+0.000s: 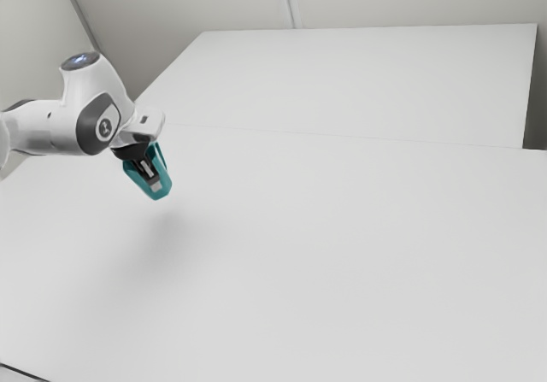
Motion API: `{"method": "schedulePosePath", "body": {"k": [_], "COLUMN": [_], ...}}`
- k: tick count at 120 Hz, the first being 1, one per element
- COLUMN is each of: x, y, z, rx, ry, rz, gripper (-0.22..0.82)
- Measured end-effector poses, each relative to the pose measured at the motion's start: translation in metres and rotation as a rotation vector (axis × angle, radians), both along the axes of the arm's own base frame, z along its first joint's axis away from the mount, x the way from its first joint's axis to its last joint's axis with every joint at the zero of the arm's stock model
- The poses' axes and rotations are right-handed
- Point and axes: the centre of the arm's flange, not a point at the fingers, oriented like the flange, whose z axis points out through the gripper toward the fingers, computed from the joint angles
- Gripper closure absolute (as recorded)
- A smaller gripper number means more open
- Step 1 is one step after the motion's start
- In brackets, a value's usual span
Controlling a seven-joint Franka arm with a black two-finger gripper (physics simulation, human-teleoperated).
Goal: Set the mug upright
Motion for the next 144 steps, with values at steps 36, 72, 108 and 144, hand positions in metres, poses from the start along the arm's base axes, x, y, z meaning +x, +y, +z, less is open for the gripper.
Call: {"method": "schedulePosePath", "body": {"k": [36,72,108,144], "x": [-0.012,-0.023,-0.02,-0.017], "y": [-0.021,-0.059,-0.093,-0.098], "z": [-0.032,-0.029,-0.045,-0.058], "rx": [-0.005,0.0,-0.015,-0.027], "ry": [-0.023,-0.022,0.002,0.012], "rz": [0.088,0.104,0.091,0.113], "gripper": [0.78,0.78,0.78,0.78]}}
